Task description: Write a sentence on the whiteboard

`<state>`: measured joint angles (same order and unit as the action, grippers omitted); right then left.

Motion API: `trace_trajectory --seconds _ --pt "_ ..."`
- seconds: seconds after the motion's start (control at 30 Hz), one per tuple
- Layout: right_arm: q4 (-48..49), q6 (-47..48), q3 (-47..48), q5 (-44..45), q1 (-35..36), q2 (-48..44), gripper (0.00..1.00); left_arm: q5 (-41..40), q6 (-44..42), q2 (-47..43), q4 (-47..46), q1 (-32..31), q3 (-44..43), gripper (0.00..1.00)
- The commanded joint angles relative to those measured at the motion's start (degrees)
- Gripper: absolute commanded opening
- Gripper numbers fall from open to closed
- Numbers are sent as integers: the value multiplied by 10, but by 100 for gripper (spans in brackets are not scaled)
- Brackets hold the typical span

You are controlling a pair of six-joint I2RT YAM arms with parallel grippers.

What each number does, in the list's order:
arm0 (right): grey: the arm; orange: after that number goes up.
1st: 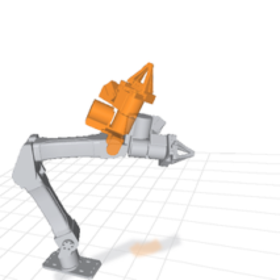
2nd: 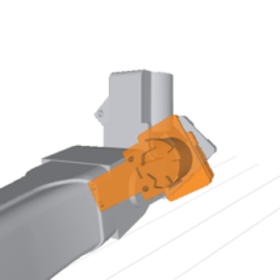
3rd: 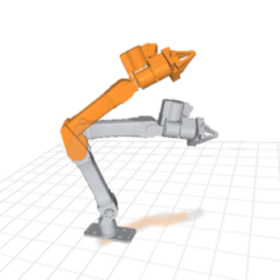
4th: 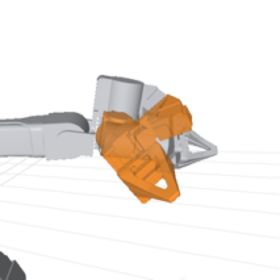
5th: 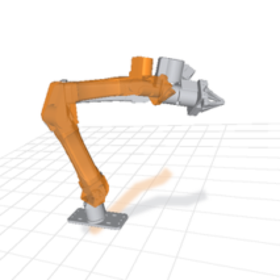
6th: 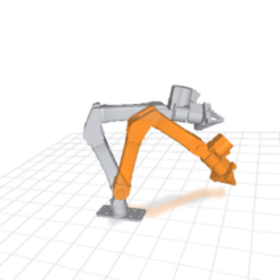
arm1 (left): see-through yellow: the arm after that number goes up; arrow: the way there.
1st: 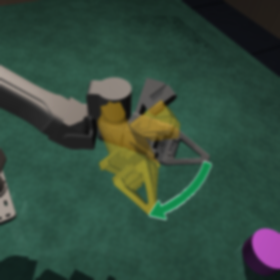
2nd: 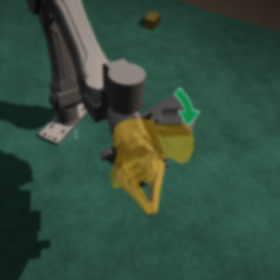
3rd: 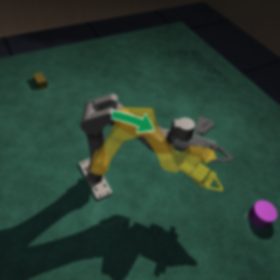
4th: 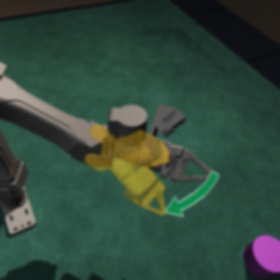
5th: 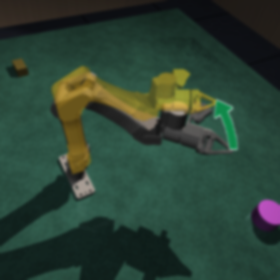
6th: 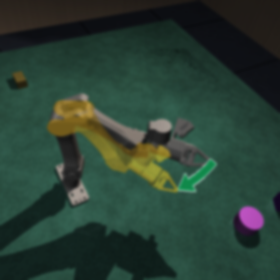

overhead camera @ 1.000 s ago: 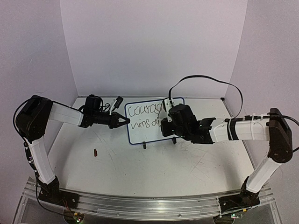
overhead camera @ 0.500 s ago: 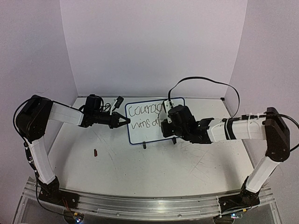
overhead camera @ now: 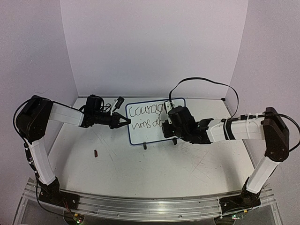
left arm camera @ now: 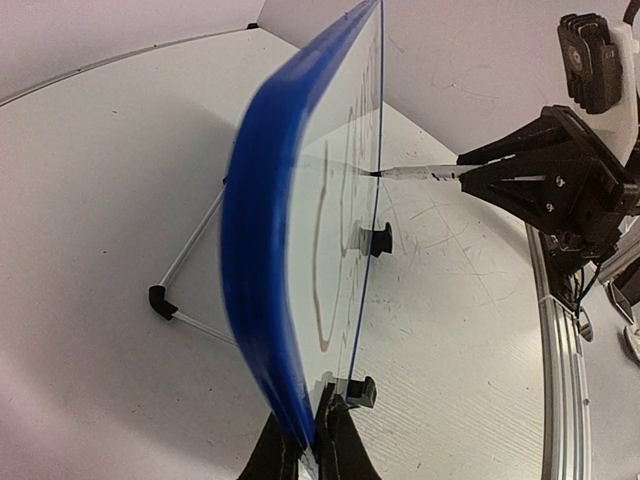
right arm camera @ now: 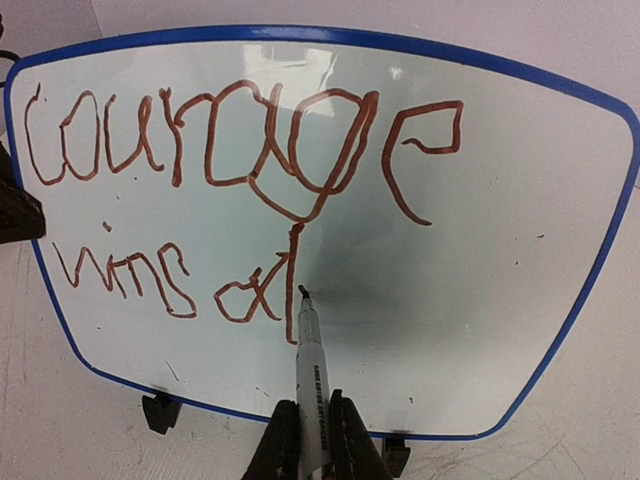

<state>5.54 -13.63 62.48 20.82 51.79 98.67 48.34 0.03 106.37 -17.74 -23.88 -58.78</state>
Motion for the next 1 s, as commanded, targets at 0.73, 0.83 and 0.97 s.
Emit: trace_trajectory --seconds 0.73,0.83,0.97 --pt "-27 -32 -4 5 -3 6 0 -101 -48 5 32 6 -12 0" --pt "-30 -31 -3 4 -3 6 0 -101 -48 5 32 6 -13 0" --pt "-35 -32 -3 2 -2 6 0 -101 -48 7 33 6 -14 0"
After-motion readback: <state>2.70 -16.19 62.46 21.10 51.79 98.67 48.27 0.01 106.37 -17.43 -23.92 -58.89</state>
